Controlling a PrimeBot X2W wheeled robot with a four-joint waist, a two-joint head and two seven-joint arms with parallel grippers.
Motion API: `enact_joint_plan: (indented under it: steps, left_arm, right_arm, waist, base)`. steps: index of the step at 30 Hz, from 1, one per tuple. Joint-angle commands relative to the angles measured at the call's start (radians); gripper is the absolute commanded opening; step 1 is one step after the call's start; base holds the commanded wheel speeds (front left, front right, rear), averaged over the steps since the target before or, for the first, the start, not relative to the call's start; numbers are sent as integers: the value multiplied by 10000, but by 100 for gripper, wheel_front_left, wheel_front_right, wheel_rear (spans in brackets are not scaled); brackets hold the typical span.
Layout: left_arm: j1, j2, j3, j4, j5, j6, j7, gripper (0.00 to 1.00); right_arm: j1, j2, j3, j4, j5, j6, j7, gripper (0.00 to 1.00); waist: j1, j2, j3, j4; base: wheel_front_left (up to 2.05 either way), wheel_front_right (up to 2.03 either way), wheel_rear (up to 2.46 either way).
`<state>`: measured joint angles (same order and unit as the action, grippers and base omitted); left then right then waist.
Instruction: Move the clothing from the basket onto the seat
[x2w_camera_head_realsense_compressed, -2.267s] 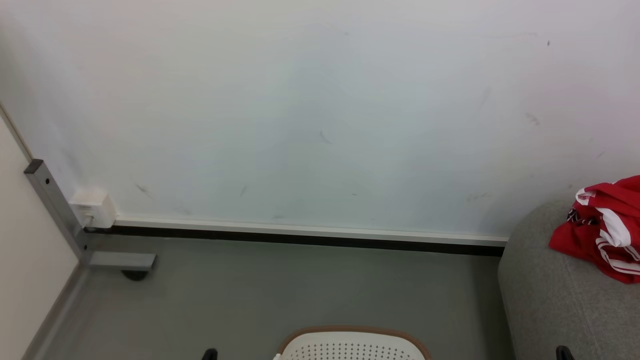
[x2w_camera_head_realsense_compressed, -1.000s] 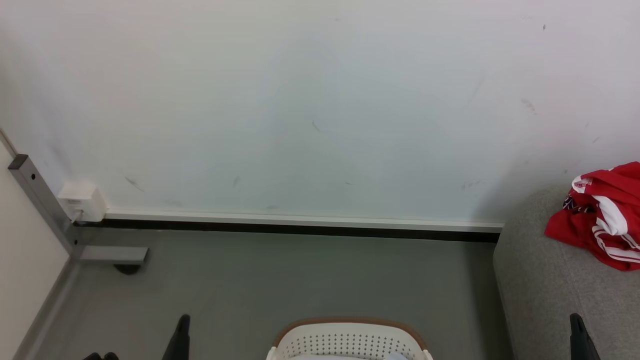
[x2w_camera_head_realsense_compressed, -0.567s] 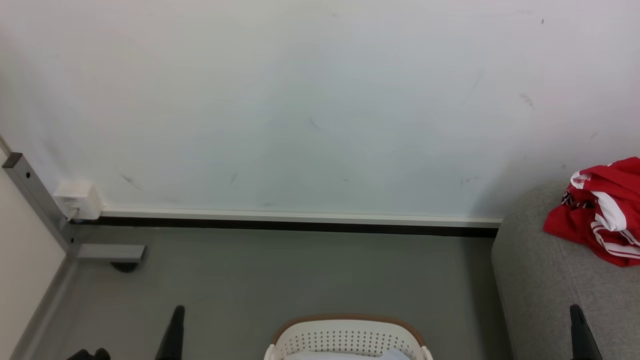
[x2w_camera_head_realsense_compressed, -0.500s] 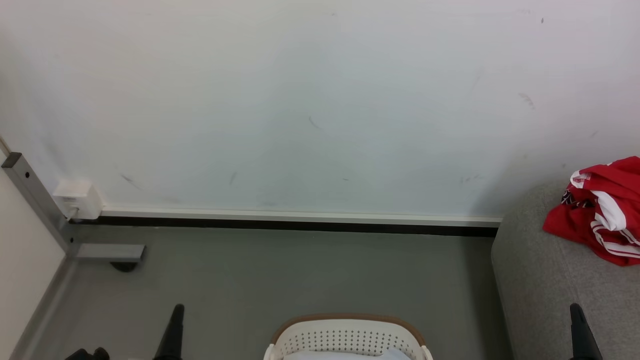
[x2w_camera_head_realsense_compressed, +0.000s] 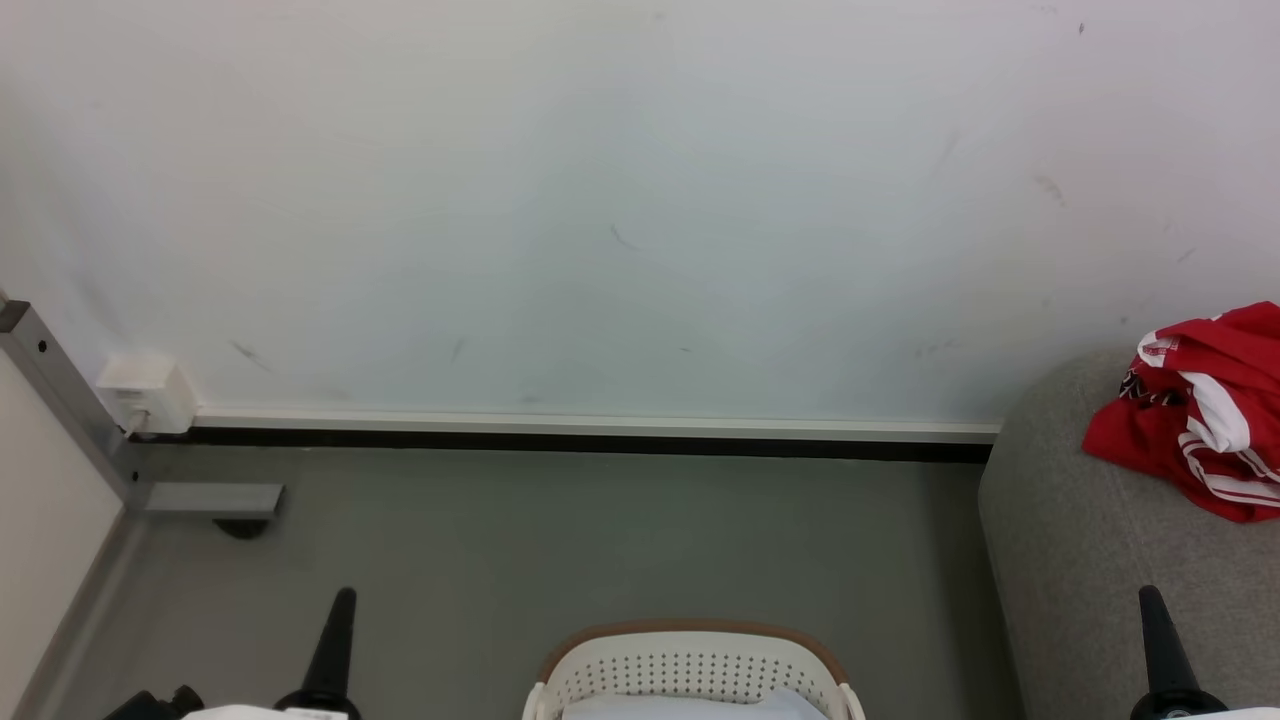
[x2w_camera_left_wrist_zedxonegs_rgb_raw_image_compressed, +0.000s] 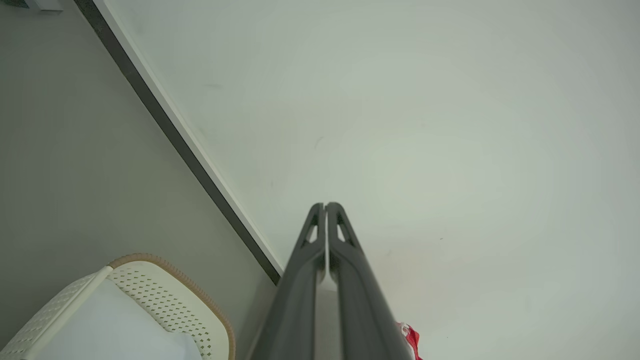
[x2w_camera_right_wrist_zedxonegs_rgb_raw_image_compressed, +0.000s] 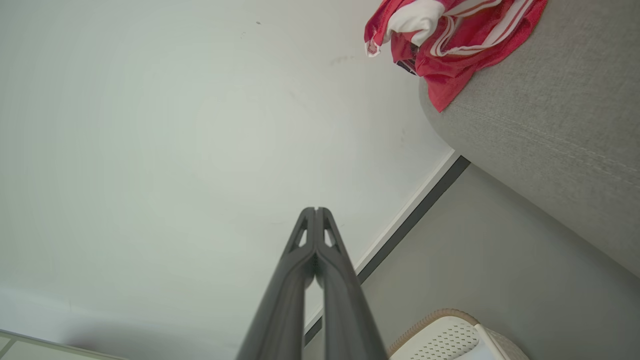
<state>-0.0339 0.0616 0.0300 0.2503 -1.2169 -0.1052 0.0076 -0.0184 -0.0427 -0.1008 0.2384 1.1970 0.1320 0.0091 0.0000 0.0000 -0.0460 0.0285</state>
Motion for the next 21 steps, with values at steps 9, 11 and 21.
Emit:
enact_joint_plan:
  steps: [9, 11, 21]
  left_arm:
    - [-321, -15, 239, -80, -995, -107, 268, 0]
    - [-346, -20, 277, -80, -1141, -109, 312, 0]
    - [-490, -45, 452, -74, -1936, -167, 550, 0]
  right_arm:
    - [-346, -100, -59, -18, 1020, -15, 251, 0]
    - [-384, -100, -65, -13, 1187, -16, 305, 0]
    - [-549, -104, -91, 9, 2034, -18, 524, 0]
  waist:
    - [0, 0, 89, -52]
    - [0, 0, 108, -63]
    - [0, 0, 204, -118]
  base:
    - [0, 0, 0]
    - [0, 0, 0]
    - [0, 0, 0]
